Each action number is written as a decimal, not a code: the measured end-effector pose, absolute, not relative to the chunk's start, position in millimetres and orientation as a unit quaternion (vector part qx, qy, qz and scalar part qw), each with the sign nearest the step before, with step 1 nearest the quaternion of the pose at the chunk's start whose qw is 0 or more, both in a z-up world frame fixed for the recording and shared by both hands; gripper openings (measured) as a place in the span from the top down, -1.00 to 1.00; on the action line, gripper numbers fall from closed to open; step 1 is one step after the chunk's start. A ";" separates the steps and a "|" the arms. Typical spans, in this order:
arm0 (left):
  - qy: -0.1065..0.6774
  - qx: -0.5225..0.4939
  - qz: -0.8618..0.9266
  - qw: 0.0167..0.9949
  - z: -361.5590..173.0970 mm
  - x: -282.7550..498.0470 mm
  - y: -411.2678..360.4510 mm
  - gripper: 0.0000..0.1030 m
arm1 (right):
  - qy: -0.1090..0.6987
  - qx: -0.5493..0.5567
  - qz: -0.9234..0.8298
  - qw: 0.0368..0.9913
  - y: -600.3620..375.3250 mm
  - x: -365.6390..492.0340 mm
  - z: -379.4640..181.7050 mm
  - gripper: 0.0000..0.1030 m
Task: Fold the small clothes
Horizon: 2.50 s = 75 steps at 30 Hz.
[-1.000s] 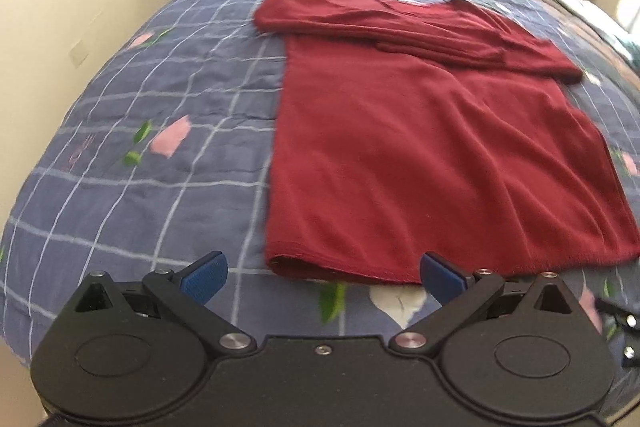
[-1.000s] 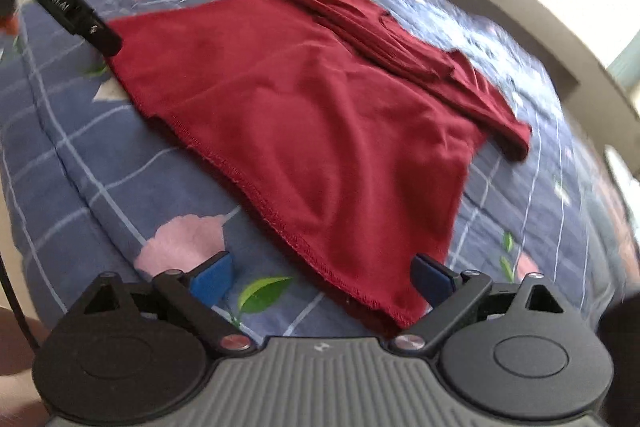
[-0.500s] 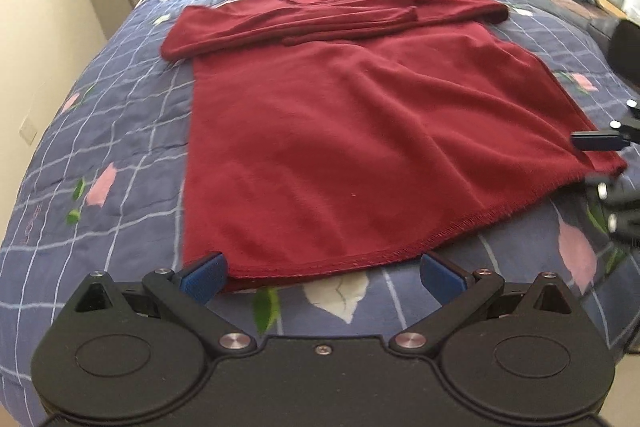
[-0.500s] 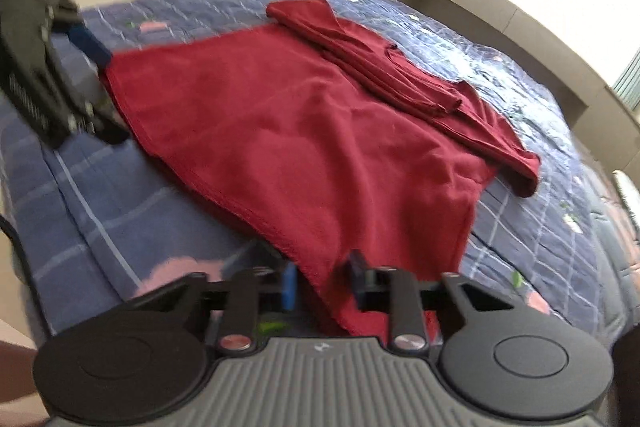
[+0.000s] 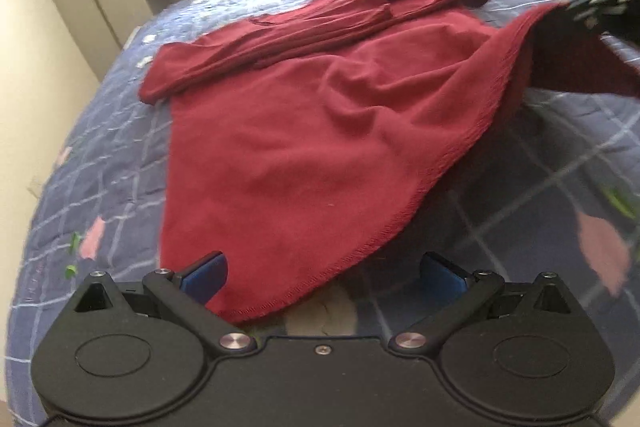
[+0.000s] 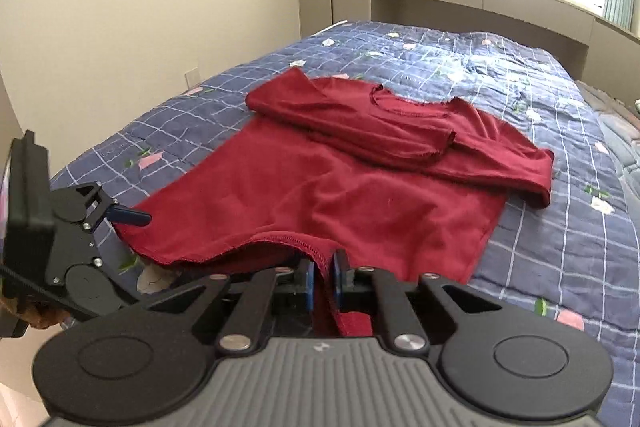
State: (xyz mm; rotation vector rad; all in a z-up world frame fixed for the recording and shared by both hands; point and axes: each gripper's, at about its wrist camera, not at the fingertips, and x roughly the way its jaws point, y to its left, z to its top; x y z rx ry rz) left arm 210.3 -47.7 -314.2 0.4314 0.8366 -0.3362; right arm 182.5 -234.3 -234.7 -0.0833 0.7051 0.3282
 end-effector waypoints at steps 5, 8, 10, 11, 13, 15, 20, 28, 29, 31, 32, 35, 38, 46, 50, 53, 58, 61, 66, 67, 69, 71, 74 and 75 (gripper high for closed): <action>0.426 0.168 -0.117 0.881 -312.7 229.7 -30.6 -0.70 | 0.349 -0.043 0.152 0.924 -235.9 179.8 -237.5 0.79; 0.437 0.148 -0.098 0.882 -312.7 235.3 -15.1 -0.55 | 0.358 -0.039 0.145 0.922 -235.9 178.3 -242.6 0.79; 0.430 0.158 -0.087 0.885 -311.5 235.6 -8.5 -0.33 | 0.364 -0.039 0.141 0.920 -235.4 177.0 -246.3 0.79; 0.426 0.165 -0.084 0.886 -310.9 235.4 -6.1 -0.27 | 0.367 -0.038 0.140 0.919 -235.3 176.8 -248.2 0.79; 0.423 0.175 -0.088 0.885 -309.5 235.4 -2.6 -0.05 | 0.374 -0.038 0.138 0.916 -235.3 175.9 -252.8 0.78; 0.422 0.182 -0.094 0.883 -307.9 236.6 -0.6 -0.05 | 0.381 -0.045 0.135 0.914 -235.0 174.8 -257.7 0.78; 0.417 0.177 -0.094 0.886 -301.8 241.4 2.2 -0.04 | 0.400 -0.054 0.134 0.905 -235.2 172.6 -268.5 0.77; 0.405 0.189 -0.123 0.886 -294.1 246.0 -2.3 -0.06 | 0.408 -0.054 0.117 0.904 -240.2 174.5 -273.7 0.44; 0.403 0.195 -0.126 0.885 -293.9 246.0 -3.6 -0.06 | 0.408 -0.055 0.118 0.904 -240.6 174.3 -273.7 0.50; 0.401 0.207 -0.130 0.883 -294.9 246.2 -5.2 0.08 | 0.408 -0.055 0.123 0.903 -240.4 173.6 -273.4 0.68; 0.403 0.210 -0.139 0.880 -295.4 246.6 -5.5 0.21 | 0.407 -0.056 0.125 0.903 -239.3 173.1 -272.8 0.72; 0.416 0.221 -0.169 0.866 -296.9 246.6 -6.3 0.63 | 0.401 -0.069 0.128 0.905 -235.3 170.8 -270.8 0.78; 0.420 0.234 -0.197 0.854 -296.0 242.2 -6.6 0.90 | 0.390 -0.072 0.126 0.909 -234.9 166.2 -267.5 0.83; 0.400 0.253 -0.183 0.862 -277.3 229.6 -0.3 0.92 | 0.373 -0.127 0.145 0.907 -223.9 142.1 -252.6 0.89; 0.396 0.253 -0.183 0.863 -257.3 218.1 3.0 0.93 | 0.372 -0.126 0.146 0.908 -222.9 127.4 -237.1 0.89; 0.410 0.243 -0.196 0.857 -242.5 207.2 6.3 0.93 | 0.380 -0.114 0.142 0.907 -226.6 114.8 -225.1 0.89; 0.448 0.213 -0.215 0.841 -221.3 178.1 8.5 0.92 | 0.407 -0.083 0.139 0.899 -231.2 88.6 -203.9 0.89; 0.464 0.202 -0.222 0.834 -208.8 159.2 12.8 0.92 | 0.416 -0.076 0.137 0.896 -233.2 75.2 -193.5 0.89; 0.492 0.125 -0.195 0.839 -197.1 157.5 24.7 0.91 | 0.409 -0.067 0.125 0.901 -236.7 77.2 -187.7 0.88; 0.498 0.099 -0.185 0.842 -195.6 161.9 26.5 0.91 | 0.405 -0.067 0.122 0.904 -237.6 82.6 -186.6 0.88; 0.508 0.050 -0.165 0.844 -194.2 175.1 29.4 0.91 | 0.394 -0.069 0.112 0.910 -240.4 94.4 -184.9 0.88; 0.511 0.034 -0.148 0.846 -191.6 191.0 27.4 0.91 | 0.378 -0.068 0.101 0.918 -242.5 112.6 -181.1 0.88; 0.497 0.040 -0.142 0.855 -179.6 217.3 20.6 0.91 | 0.350 -0.077 0.087 0.930 -246.5 146.4 -171.3 0.87; 0.488 0.043 -0.144 0.860 -174.2 226.8 19.2 0.91 | 0.342 -0.081 0.084 0.932 -248.4 157.6 -168.6 0.87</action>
